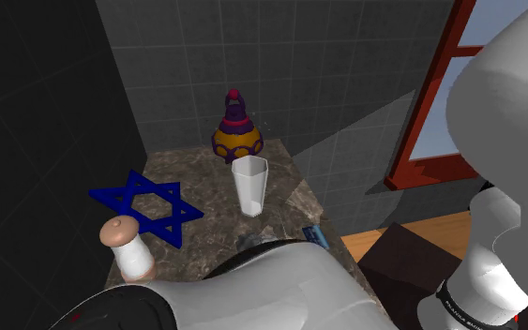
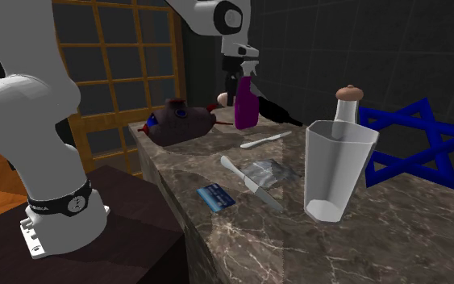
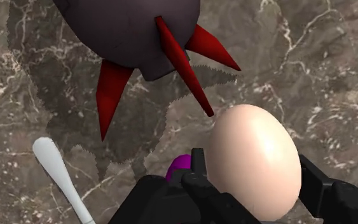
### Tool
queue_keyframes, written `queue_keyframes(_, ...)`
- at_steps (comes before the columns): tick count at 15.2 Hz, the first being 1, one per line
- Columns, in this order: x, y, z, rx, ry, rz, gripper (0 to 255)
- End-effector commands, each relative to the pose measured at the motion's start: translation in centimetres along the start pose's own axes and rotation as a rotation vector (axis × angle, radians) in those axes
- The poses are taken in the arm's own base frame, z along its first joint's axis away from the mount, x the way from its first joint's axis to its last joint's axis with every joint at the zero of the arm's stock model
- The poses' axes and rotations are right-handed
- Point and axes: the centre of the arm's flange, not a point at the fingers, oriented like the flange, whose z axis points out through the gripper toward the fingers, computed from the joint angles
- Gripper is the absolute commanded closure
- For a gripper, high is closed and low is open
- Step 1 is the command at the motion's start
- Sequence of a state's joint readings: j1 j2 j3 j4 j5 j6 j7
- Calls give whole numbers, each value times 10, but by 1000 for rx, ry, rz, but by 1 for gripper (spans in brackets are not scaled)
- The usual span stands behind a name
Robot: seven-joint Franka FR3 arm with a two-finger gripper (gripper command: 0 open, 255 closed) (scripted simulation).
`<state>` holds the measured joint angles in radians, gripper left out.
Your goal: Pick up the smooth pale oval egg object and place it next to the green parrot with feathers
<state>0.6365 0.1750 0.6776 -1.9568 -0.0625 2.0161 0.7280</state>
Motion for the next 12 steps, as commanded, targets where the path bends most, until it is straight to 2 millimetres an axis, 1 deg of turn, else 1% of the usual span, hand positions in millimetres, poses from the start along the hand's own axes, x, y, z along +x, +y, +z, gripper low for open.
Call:
queue_keyframes(1,0,0,13,-4,-7,-1,255)
queue_keyframes(11,5,-1,65,-4,-7,-1,255)
queue_keyframes(12,5,-1,65,-4,-7,-1,255)
